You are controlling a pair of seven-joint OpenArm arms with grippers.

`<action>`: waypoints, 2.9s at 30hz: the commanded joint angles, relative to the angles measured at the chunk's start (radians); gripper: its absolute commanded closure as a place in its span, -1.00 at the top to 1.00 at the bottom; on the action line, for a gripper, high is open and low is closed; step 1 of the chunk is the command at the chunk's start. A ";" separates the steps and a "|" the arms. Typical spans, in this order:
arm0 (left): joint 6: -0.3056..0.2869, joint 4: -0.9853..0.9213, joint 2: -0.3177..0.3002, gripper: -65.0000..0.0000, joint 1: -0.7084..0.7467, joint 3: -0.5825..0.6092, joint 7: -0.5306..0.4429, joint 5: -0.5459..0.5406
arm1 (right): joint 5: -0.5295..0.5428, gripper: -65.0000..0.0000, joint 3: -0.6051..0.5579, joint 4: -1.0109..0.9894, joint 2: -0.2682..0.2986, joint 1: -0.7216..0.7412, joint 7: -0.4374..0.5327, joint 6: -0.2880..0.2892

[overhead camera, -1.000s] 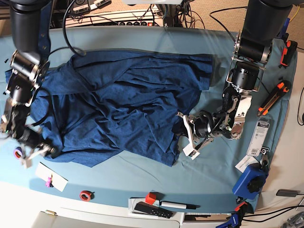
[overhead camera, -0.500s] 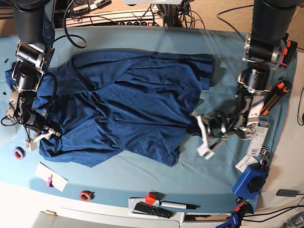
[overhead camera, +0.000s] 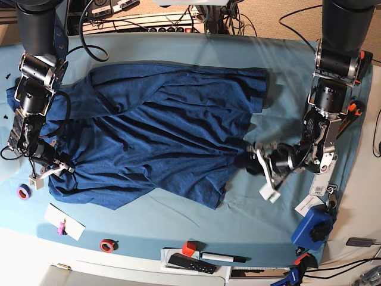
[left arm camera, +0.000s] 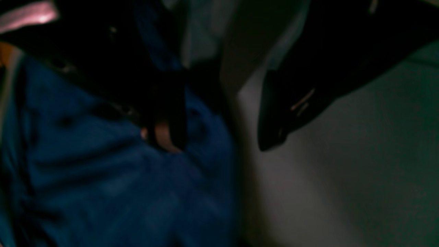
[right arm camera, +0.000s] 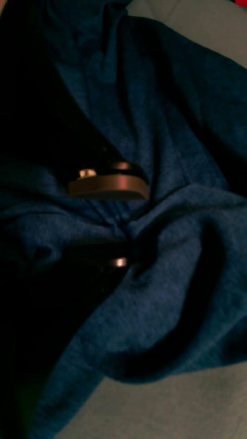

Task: Layout the t-shirt on the table in an organized manner, then fold the t-shirt properly
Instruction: 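Pull the shirt hem with both grippers apart to flatten it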

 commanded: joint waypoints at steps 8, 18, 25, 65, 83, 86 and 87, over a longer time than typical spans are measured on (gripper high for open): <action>0.198 0.009 0.056 -0.11 -0.129 -0.004 -0.144 0.206 | -0.002 -0.35 0.002 0.016 0.010 0.027 0.003 -0.001; 0.359 -0.192 0.173 -0.12 -0.265 -0.004 -0.198 0.402 | -0.064 -0.35 0.002 0.016 -0.033 0.027 0.000 -0.001; 0.322 -0.357 0.177 -0.13 -0.283 -0.035 -0.208 0.290 | -0.065 -0.35 0.002 0.016 -0.034 0.027 0.011 -0.001; 0.270 -0.365 0.351 -0.21 -0.252 -0.211 -0.228 0.292 | -0.061 -0.35 0.002 0.016 -0.034 0.027 0.014 0.000; 0.272 -0.365 0.348 -1.00 -0.256 -0.211 -0.312 0.399 | -0.061 -0.35 0.002 0.016 -0.033 0.027 0.018 0.000; 0.291 -0.365 0.323 -1.00 -0.256 -0.211 -0.325 0.405 | -0.061 -0.35 0.002 0.016 -0.033 0.027 0.018 0.000; 0.304 -0.365 0.312 -1.00 -0.256 -0.211 -0.328 0.405 | -0.061 -0.35 0.002 0.016 -0.033 0.027 0.018 0.000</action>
